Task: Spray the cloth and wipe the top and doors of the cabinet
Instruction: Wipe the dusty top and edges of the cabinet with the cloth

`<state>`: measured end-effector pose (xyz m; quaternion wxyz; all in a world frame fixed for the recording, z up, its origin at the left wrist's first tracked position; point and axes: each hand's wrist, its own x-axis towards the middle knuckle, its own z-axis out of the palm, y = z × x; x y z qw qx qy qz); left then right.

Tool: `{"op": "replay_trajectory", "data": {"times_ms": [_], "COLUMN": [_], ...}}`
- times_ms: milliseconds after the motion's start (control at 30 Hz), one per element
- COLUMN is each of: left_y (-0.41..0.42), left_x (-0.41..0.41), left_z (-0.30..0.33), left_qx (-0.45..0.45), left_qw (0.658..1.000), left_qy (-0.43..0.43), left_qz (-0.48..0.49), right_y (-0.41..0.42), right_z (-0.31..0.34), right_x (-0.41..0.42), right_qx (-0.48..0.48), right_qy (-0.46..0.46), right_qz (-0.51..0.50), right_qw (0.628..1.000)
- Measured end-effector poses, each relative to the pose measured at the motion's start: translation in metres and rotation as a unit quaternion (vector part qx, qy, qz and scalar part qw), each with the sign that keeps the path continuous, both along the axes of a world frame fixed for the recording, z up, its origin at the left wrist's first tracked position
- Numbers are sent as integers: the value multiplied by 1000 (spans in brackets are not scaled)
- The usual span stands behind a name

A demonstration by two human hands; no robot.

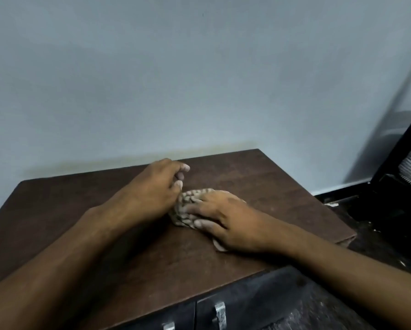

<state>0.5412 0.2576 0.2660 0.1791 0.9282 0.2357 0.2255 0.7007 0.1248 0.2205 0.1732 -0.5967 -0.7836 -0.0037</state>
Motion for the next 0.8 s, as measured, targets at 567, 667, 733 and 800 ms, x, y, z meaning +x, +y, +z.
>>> {"op": "replay_trajectory", "data": {"times_ms": [567,667,733,800], "left_y": [4,13,19,27], "left_x": [-6,-9,-19,-42], "left_z": [-15,-17,-16,-15], "left_qx": [-1,22,33,35], "left_qw": [999,998,997,994], "left_qy": [31,45,55,56], "left_qz": [-9,23,53,86], "right_y": [69,88,101,106], "right_z": [12,10,4,4], "right_x": [127,60,11,-18], "right_qx": [-36,-13,0,-10], "right_qy": [18,25,26,34], "right_qz": [-310,-198,-110,-14], "right_qw": [950,980,994,999]}}
